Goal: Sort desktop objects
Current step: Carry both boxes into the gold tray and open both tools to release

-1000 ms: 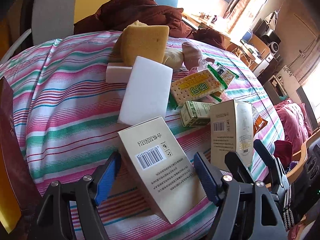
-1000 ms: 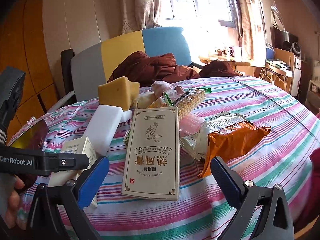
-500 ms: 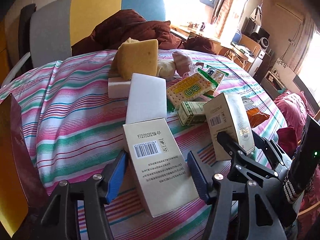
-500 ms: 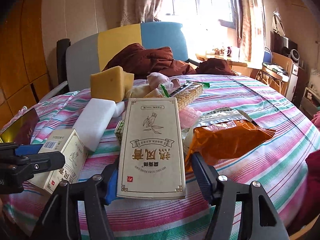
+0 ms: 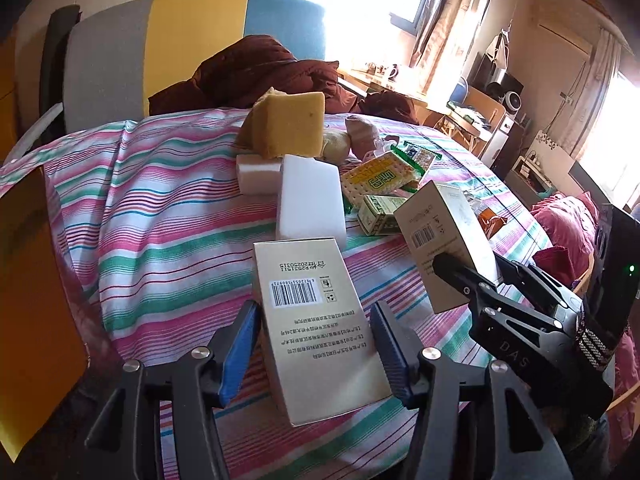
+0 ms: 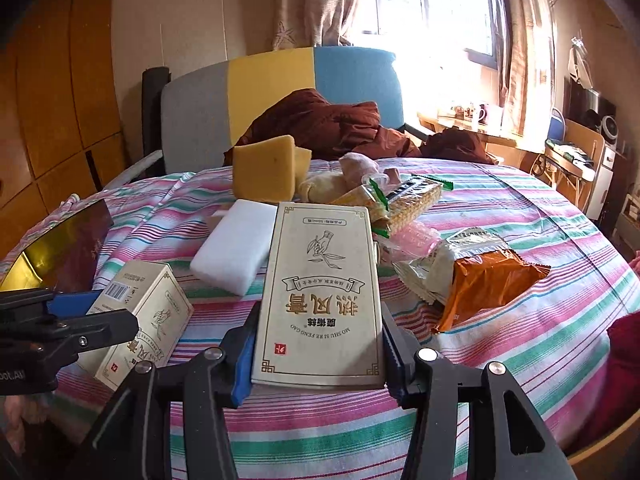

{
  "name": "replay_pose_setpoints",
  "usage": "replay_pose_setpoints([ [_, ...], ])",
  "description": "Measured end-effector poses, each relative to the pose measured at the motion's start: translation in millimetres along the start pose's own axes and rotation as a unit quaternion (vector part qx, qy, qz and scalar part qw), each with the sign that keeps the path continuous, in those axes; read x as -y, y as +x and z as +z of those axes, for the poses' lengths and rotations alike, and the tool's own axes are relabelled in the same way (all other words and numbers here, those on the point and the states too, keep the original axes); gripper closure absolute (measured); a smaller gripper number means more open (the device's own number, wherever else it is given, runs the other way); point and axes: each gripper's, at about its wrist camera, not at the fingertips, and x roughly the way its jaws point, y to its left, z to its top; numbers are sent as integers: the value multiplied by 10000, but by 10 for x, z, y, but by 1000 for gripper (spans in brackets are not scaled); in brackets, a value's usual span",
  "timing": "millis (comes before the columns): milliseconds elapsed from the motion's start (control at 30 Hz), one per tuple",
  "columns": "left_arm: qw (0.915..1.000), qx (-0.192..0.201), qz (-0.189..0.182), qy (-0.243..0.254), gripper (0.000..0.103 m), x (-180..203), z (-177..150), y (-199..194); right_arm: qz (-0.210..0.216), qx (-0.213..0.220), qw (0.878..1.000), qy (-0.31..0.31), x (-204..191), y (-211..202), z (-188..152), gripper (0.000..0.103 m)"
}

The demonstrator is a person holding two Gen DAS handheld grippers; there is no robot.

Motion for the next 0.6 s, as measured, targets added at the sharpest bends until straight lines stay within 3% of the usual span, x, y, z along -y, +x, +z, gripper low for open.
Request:
replay_pose_setpoints([
  [300,9982,486,-38,-357,45,-348,-43,-561,460,163,9980,-389,-430,-154,213,51],
  [467,9942,811,246,-664,45,-752,-85,-980,1228,206,9900,-669,-919,-160,463,51],
  [600,9867,998,669,-1099,45,-1259,-138,-1301,1976,101,9746,-1047,-1491,-97,665,51],
])
